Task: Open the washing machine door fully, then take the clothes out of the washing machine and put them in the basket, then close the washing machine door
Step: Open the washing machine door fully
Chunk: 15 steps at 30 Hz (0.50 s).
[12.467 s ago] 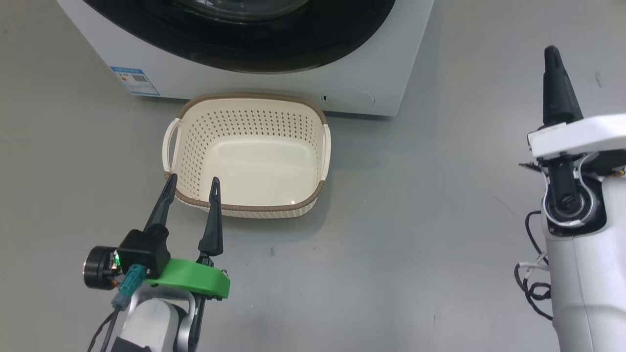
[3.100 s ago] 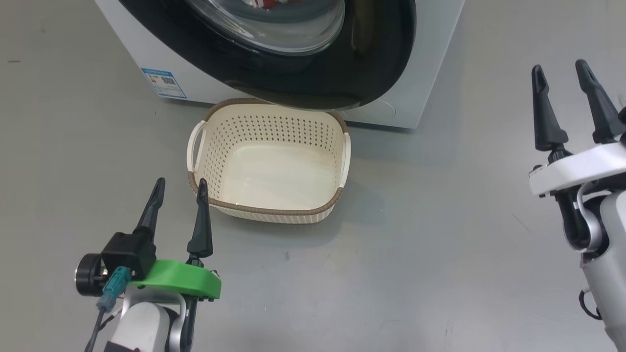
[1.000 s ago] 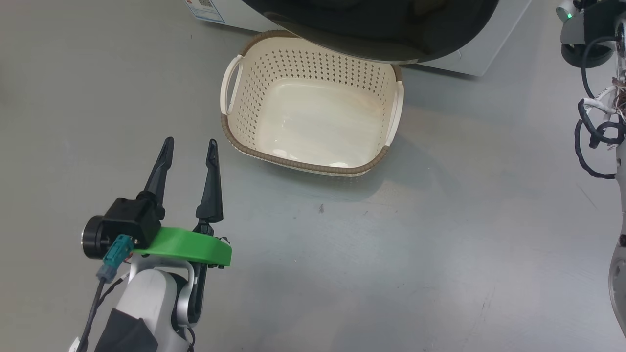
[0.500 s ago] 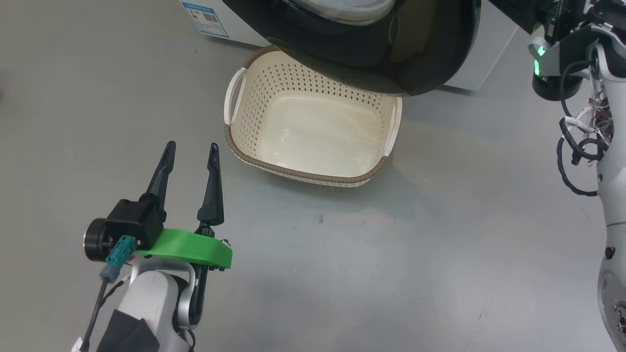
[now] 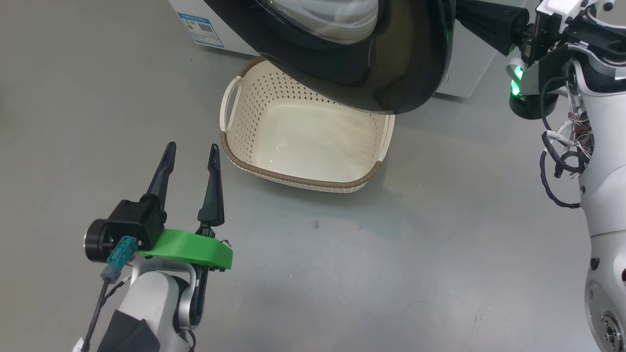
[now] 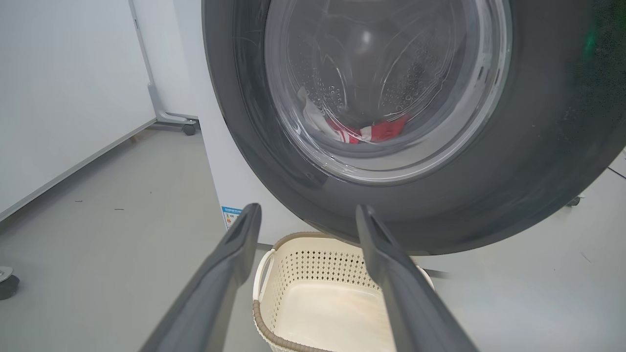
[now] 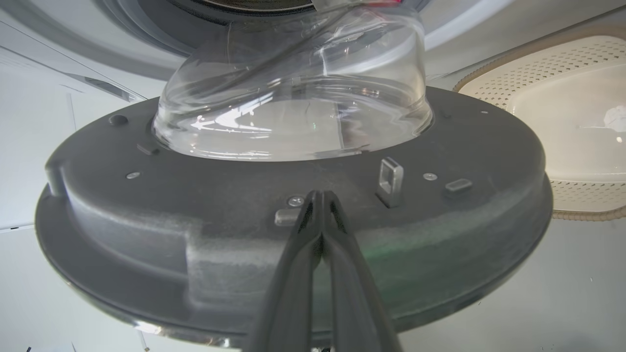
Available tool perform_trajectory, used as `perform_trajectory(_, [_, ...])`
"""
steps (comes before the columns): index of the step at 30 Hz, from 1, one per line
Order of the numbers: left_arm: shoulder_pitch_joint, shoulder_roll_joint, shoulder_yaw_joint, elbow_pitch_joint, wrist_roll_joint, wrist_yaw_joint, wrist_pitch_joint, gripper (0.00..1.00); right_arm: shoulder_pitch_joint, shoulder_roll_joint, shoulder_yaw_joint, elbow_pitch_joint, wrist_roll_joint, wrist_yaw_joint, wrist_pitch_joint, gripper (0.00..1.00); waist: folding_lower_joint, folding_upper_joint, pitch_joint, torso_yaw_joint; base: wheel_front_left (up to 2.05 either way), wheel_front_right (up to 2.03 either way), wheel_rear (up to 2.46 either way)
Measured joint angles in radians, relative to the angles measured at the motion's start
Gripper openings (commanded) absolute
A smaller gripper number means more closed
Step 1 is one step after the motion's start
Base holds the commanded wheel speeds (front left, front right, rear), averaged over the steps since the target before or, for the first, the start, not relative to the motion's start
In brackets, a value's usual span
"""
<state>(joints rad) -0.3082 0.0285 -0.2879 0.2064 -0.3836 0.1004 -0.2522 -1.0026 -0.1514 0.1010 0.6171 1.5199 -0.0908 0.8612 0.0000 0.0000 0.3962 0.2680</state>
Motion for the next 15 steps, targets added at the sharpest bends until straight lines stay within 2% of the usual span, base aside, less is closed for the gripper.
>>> perform_trajectory(15, [0.001,0.0,-0.001,0.004,0.0,0.0,0.0,1.0,0.072,0.047,0.027,0.001,0.03,0.0,0.037,0.0,0.0,0.0,-0.032,0.002,0.0,0.0,0.0])
